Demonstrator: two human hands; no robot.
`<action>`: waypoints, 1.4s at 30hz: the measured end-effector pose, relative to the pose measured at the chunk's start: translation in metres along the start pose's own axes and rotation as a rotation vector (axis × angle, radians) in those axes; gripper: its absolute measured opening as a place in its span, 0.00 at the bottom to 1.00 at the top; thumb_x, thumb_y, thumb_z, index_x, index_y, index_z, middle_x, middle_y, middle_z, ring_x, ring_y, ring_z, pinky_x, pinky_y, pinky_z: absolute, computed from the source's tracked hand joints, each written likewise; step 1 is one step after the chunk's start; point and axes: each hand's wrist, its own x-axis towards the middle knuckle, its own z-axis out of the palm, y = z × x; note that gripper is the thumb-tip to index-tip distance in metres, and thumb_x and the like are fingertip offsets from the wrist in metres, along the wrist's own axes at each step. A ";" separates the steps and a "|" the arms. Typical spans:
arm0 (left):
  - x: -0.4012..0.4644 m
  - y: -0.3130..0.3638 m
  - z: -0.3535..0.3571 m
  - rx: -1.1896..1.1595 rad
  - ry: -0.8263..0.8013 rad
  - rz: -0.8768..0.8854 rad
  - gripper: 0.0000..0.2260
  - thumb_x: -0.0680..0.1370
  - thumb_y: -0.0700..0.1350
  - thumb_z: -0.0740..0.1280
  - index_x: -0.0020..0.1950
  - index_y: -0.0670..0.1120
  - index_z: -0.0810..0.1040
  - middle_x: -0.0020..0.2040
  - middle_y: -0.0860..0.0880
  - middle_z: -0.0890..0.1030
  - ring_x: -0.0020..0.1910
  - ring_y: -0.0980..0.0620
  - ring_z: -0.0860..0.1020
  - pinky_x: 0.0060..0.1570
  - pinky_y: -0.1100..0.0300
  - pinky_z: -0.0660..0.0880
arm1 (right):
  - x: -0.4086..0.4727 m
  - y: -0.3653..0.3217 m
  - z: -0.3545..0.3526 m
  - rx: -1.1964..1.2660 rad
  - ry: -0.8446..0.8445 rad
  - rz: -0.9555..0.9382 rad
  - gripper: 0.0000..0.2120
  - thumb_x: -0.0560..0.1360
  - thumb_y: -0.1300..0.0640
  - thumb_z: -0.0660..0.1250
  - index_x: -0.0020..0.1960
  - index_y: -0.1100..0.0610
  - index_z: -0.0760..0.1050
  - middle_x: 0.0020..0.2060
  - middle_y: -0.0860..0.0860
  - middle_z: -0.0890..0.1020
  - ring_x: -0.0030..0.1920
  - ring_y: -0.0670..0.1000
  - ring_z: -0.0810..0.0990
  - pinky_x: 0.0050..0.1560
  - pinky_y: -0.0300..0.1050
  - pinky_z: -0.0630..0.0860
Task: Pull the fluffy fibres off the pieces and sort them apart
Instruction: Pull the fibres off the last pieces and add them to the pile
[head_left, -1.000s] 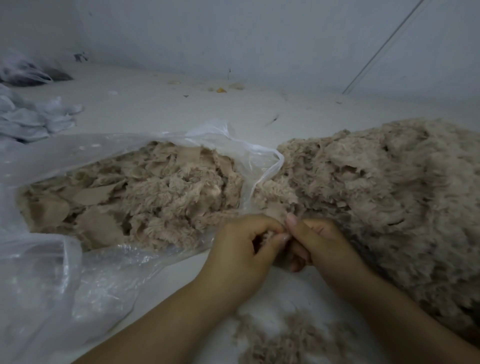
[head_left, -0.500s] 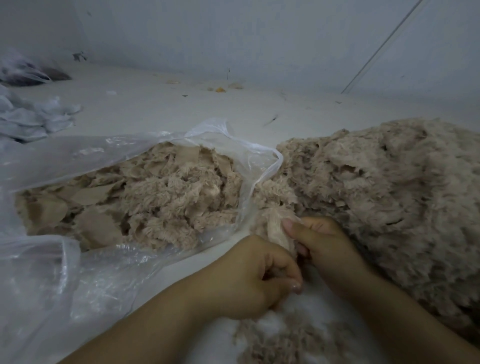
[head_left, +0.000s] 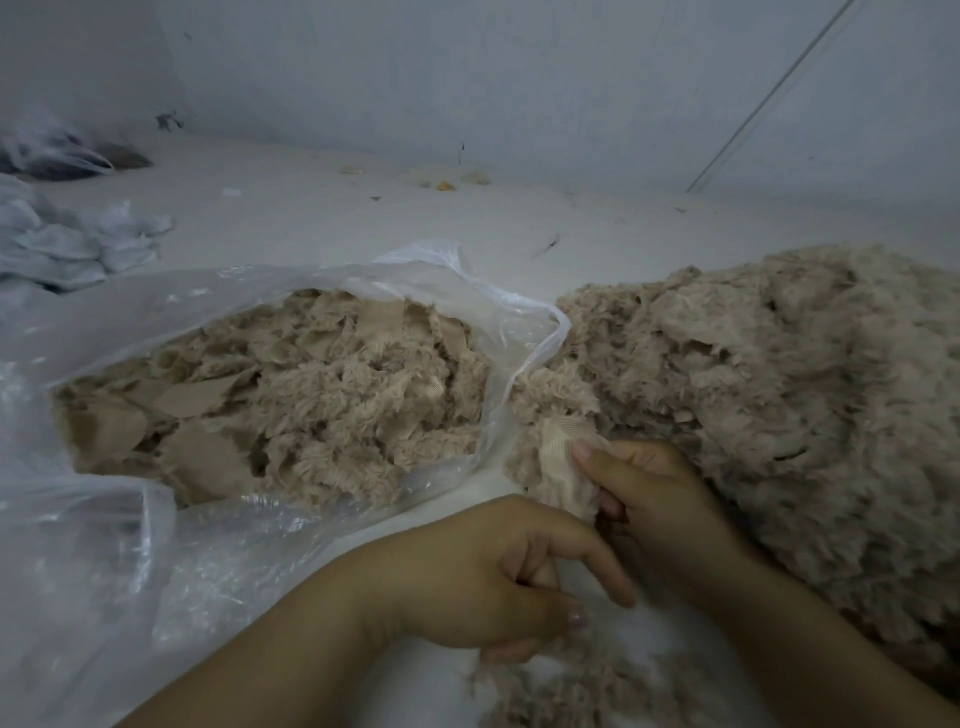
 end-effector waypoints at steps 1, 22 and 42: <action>0.002 -0.002 0.001 0.024 0.043 0.003 0.09 0.79 0.35 0.64 0.56 0.43 0.80 0.24 0.47 0.72 0.21 0.55 0.67 0.27 0.63 0.65 | 0.000 0.000 0.000 0.002 -0.007 -0.003 0.21 0.71 0.49 0.66 0.23 0.52 0.66 0.20 0.51 0.66 0.21 0.47 0.66 0.24 0.37 0.66; 0.020 -0.017 -0.002 -0.134 0.771 0.070 0.14 0.79 0.37 0.65 0.33 0.38 0.75 0.20 0.48 0.71 0.19 0.55 0.65 0.23 0.67 0.63 | 0.004 0.002 -0.004 0.082 -0.037 0.009 0.29 0.74 0.49 0.64 0.42 0.80 0.67 0.20 0.49 0.66 0.22 0.47 0.69 0.26 0.40 0.72; 0.020 -0.018 -0.009 -0.096 1.130 0.203 0.17 0.80 0.44 0.66 0.33 0.38 0.70 0.23 0.49 0.66 0.22 0.53 0.62 0.25 0.61 0.62 | -0.001 -0.002 -0.004 0.015 -0.122 -0.045 0.19 0.70 0.51 0.67 0.24 0.58 0.68 0.21 0.51 0.68 0.25 0.49 0.71 0.30 0.39 0.72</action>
